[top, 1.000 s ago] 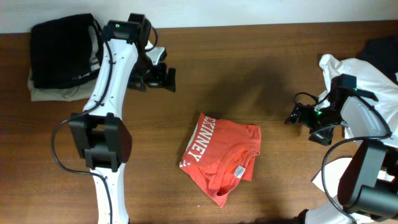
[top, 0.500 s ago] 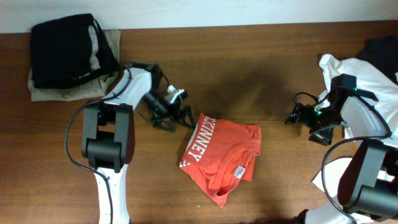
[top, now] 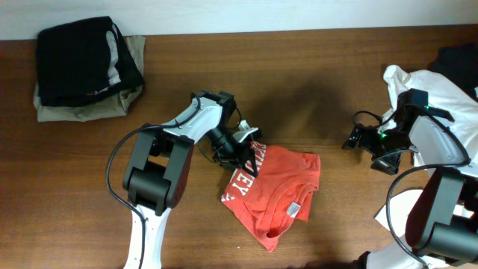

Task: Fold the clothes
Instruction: 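Grasp the top edge of the folded orange shirt with the left gripper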

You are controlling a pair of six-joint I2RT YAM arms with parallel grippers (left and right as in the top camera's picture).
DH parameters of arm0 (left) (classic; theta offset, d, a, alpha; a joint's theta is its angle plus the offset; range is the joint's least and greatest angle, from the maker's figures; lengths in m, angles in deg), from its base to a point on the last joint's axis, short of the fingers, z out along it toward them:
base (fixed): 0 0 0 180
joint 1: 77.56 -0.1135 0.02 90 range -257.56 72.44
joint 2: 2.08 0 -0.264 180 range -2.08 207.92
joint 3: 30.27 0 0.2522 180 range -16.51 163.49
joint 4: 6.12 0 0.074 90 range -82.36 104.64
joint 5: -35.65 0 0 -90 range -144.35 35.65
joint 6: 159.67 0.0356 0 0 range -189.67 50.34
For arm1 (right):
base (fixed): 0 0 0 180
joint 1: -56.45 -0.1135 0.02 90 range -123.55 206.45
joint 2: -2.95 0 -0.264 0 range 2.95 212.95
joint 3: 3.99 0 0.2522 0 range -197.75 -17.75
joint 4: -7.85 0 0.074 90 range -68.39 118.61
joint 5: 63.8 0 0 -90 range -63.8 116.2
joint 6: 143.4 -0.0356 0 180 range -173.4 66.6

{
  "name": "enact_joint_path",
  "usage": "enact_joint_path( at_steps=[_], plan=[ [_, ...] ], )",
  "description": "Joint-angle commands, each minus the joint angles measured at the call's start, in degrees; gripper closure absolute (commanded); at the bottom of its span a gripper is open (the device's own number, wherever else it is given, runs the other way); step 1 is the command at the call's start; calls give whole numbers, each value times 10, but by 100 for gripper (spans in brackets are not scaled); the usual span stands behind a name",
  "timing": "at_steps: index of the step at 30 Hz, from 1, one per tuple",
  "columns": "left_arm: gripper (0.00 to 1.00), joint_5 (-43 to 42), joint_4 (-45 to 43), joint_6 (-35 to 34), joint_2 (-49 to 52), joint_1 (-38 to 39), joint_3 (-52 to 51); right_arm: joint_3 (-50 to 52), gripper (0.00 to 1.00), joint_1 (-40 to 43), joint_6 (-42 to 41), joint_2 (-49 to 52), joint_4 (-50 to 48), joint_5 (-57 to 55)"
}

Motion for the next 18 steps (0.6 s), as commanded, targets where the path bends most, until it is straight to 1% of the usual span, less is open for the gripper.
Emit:
enact_joint_path(
  at_steps=[1, 2, 3, 7, 10, 13, 15, 18],
  plan=[
    [84, 16, -23, -19, -1, -2, -3, -7, 1, 0, 6, -7, 0, 1],
    [94, 43, -36, -49, -1, -2, -3, -7, 1, 0, 6, -7, 0, 1],
    [99, 70, -48, -69, -1, -2, -3, -7, 1, 0, 6, -7, 0, 1],
    [99, 123, -87, -83, -1, -2, -1, -7, 1, 0, 6, -7, 0, 1],
    [99, 211, -101, -84, -1, -13, 27, -7, 1, 0, 6, -7, 0, 1],
    [99, 235, -101, -84, -1, -39, 60, -7, 1, 0, 6, -7, 0, 1],
    [99, 247, -107, -83, -1, -73, 92, -7, 2, 0, 6, -7, 0, 1],
    [99, 247, -159, -83, -1, -119, 108, -7, 1, 0, 6, -7, 0, 1]
  ],
)
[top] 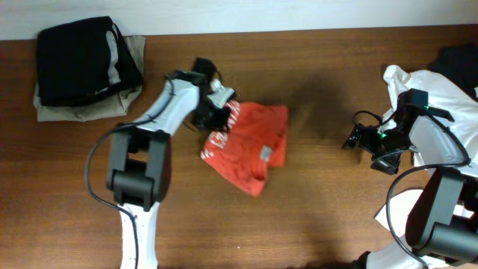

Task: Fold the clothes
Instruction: 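Grasp the top edge of the folded orange shirt with the left gripper, then drag the folded shirt up-left onto the stack of folded clothes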

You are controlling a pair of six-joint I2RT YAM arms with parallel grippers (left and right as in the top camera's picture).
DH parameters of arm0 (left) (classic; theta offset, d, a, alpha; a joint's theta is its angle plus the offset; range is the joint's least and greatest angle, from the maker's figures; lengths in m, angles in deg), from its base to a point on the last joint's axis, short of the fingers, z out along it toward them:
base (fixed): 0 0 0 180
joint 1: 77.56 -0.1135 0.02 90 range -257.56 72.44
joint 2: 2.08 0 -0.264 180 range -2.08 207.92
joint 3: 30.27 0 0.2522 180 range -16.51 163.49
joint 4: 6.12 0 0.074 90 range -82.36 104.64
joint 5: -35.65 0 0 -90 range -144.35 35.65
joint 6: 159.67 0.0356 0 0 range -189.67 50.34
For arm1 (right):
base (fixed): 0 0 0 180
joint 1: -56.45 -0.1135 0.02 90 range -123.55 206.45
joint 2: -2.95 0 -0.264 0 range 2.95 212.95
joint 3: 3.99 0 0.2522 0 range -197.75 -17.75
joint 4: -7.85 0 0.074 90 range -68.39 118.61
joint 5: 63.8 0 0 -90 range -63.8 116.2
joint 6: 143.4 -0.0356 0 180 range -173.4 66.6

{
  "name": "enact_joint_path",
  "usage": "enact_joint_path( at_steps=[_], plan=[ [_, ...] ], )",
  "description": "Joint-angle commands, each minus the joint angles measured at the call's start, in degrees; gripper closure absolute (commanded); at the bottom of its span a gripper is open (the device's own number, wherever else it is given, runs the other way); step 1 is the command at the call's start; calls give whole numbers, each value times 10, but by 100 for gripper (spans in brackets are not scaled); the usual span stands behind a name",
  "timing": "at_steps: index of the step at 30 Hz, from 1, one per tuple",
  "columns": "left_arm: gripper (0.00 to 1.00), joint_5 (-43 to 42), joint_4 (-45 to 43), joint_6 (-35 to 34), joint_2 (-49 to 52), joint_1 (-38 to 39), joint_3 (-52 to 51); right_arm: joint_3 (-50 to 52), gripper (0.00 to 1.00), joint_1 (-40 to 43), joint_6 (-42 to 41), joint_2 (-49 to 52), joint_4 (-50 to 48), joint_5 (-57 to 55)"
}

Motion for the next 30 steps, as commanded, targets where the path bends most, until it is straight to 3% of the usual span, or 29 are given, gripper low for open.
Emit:
enact_joint_path(
  at_steps=[1, 9, 16, 19, 30],
  plan=[
    [99, 44, -51, -4, 7, -48, 18, -7, 1, 0, 6, -7, 0, 1],
    [99, 53, -152, 62, 7, -84, 18, -7, 1, 0, 6, -7, 0, 1],
    [99, 214, -230, 75, 7, -92, 18, -7, 1, 0, 6, -7, 0, 1],
    [99, 224, -281, 74, 7, -114, 20, -7, 1, 0, 6, -7, 0, 1],
    [99, 253, -262, 59, 7, -173, 172, -7, 1, 0, 6, -7, 0, 1]
  ],
)
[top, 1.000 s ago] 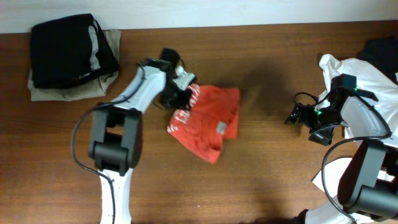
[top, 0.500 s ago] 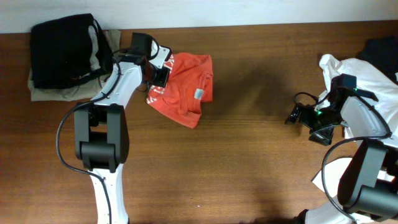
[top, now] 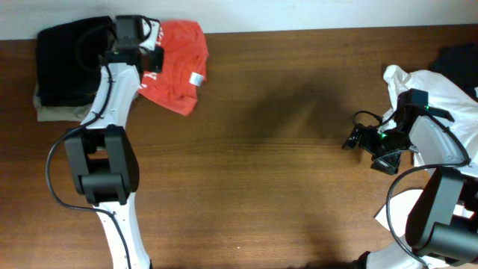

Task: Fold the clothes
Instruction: 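Drag the folded shirt up-left onto the stack of folded clothes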

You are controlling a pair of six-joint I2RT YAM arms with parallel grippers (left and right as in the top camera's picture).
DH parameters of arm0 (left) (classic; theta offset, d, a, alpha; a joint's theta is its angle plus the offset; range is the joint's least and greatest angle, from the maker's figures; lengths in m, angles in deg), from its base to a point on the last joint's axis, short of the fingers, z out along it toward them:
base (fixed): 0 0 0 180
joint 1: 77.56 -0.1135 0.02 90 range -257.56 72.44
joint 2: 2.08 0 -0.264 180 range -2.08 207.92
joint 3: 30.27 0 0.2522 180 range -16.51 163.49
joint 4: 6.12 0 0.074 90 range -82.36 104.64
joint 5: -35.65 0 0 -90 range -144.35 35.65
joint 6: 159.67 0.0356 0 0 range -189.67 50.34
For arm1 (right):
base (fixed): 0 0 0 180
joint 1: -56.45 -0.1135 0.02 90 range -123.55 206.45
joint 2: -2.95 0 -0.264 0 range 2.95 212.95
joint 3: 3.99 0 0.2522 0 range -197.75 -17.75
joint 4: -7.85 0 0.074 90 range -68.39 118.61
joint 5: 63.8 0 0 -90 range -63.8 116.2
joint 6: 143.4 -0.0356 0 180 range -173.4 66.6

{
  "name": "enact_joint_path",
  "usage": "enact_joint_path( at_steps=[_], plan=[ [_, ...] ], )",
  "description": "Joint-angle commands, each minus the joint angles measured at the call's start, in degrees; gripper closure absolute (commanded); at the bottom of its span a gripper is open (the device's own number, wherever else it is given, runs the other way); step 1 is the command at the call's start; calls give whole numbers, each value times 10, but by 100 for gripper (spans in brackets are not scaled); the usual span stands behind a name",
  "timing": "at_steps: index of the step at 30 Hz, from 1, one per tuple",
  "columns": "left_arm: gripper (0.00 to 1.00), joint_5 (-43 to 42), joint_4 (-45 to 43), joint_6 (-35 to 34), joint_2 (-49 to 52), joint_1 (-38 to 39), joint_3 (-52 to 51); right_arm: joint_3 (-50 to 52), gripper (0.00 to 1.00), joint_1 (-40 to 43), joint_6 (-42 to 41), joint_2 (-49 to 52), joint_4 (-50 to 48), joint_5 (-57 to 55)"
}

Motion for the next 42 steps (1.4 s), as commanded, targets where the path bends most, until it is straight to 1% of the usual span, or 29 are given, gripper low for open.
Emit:
enact_joint_path(
  at_steps=[1, 3, 4, 13, 21, 22, 24, 26, 27, 29, 30, 31, 35, 36, 38, 39, 42],
  plan=[
    [99, 15, 12, -12, 4, -10, 66, -7, 1, 0, 6, -7, 0, 1],
    [99, 59, 17, -29, 4, -14, 85, -7, 1, 0, 6, -7, 0, 1],
    [99, 68, 16, -30, 4, -19, 87, -7, 1, 0, 6, -7, 0, 1],
    [99, 84, 7, -118, 5, -99, 87, -7, 1, 0, 6, -7, 0, 1],
    [98, 82, -27, -116, 8, -156, 87, -7, 1, 0, 6, -7, 0, 1],
    [92, 82, -30, -116, 12, -162, 87, -7, 1, 0, 6, -7, 0, 1],
    [91, 83, -33, -116, 33, -179, 87, -7, 1, 0, 6, -7, 0, 1],
    [90, 102, -33, -116, 56, -197, 87, -7, 1, 0, 6, -7, 0, 1],
    [85, 126, -34, -116, 66, -209, 87, -7, 1, 0, 6, -7, 0, 1],
    [64, 142, -33, -116, 74, -228, 87, -7, 1, 0, 6, -7, 0, 1],
    [4, 142, -29, -116, 73, -238, 87, -7, 1, 0, 6, -7, 0, 1],
    [1, 142, -28, -116, 70, -239, 88, -7, 1, 0, 6, -7, 0, 1],
    [1, 133, -41, -120, 16, -216, 88, -7, 1, 0, 6, -7, 0, 1],
    [1, 115, -46, -120, 0, -208, 88, -7, 1, 0, 6, -7, 0, 1],
    [1, 19, -45, -120, -19, -193, 88, -7, 1, 0, 6, -7, 0, 1],
    [3, -5, -43, -120, -19, -189, 88, -7, 1, 0, 6, -7, 0, 1],
    [42, -24, -29, -122, 3, -169, 88, -7, 1, 0, 6, -7, 0, 1]
  ],
)
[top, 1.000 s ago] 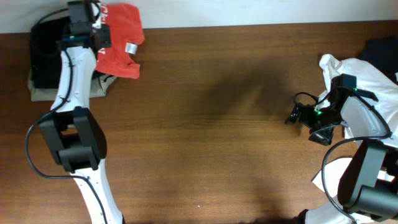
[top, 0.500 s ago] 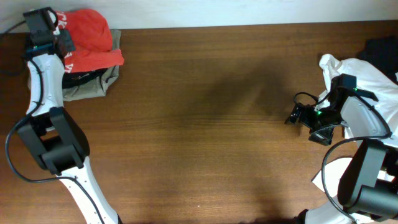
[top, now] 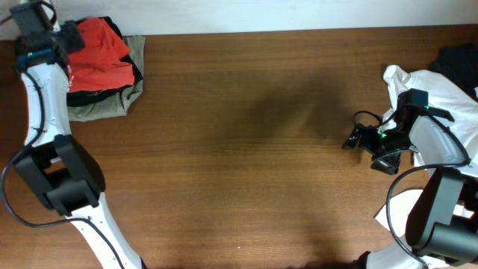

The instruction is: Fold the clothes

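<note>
A folded red shirt (top: 101, 54) lies on top of the stack of folded clothes (top: 104, 101) at the far left corner. My left gripper (top: 69, 36) is at the shirt's far left edge and looks shut on the cloth there. My right gripper (top: 352, 140) hovers low over the wood at the right, beside a pile of white clothes (top: 437, 93); its jaws are too small and dark to read.
The stack under the red shirt holds a black garment (top: 112, 86) over an olive one (top: 123, 104). A dark garment (top: 459, 60) lies at the far right corner behind the white pile. A white sheet (top: 388, 217) pokes out near the right arm's base.
My left gripper has carried the red shirt further left, from the table's far edge beside the stack to on top of the stack. The right arm has not moved.
The red shirt lay folded mid-table with my left gripper at its left edge. It was then further up and left, then at the far edge next to the stack, always held. Now it rests on the stack. My right arm stayed still by the white pile.
</note>
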You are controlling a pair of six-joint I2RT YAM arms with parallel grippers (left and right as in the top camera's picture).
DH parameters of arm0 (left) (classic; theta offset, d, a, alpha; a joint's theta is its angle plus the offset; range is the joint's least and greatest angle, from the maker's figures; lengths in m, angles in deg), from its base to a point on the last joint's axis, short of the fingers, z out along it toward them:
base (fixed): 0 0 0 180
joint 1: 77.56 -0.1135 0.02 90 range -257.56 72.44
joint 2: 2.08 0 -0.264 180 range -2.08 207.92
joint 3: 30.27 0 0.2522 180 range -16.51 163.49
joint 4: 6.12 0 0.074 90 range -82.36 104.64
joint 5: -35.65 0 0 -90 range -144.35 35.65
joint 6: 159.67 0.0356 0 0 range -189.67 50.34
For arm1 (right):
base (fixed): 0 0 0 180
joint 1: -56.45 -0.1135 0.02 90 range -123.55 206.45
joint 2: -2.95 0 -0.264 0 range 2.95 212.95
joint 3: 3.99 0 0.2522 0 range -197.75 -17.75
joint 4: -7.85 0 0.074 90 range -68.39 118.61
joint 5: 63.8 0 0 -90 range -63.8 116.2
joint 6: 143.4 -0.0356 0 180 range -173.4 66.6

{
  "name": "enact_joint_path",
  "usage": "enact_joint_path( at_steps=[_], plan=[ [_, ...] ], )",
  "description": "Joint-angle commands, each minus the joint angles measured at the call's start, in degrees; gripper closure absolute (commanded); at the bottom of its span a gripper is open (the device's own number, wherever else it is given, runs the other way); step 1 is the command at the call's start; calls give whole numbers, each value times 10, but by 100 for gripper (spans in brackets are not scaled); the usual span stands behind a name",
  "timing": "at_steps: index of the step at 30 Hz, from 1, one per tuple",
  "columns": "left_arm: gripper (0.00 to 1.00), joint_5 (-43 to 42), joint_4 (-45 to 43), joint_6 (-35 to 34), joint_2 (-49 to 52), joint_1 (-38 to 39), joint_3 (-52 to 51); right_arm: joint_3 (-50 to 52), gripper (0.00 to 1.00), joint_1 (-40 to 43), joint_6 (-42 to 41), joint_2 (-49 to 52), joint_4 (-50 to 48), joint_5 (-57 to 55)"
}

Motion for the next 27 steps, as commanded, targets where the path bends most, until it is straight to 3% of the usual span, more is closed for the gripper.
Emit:
enact_joint_path(
  at_steps=[1, 5, 6, 8, 9, 12, 16, 22, 24, 27],
  plan=[
    [42, -45, 19, -13, 22, 16, 3, -7, 1, 0, 5, -7, 0, 1],
    [41, -77, 18, -43, 62, 21, 3, -7, 1, 0, 6, -7, 0, 1],
    [45, -96, 9, -43, 74, 22, 3, -7, 1, 0, 5, -7, 0, 1],
    [67, -95, 10, -47, 95, 22, 3, -7, 1, 0, 5, -7, 0, 1],
    [71, -94, 9, -48, 100, 22, 3, -7, 1, 0, 5, -7, 0, 1],
    [78, -94, -33, -48, 116, 22, 3, -7, 1, 0, 5, -7, 0, 1],
    [85, -93, -156, -47, 148, 22, 3, -7, 2, 0, 6, -7, 0, 1],
    [78, -94, -259, -47, 177, 22, 7, -7, 1, 0, 5, -7, 0, 1],
    [74, -108, -241, -47, 163, 22, 33, -7, 1, 0, 6, -7, 0, 1],
    [57, -181, -184, -76, 127, 22, 107, -7, 1, 0, 6, -7, 0, 1]
  ],
)
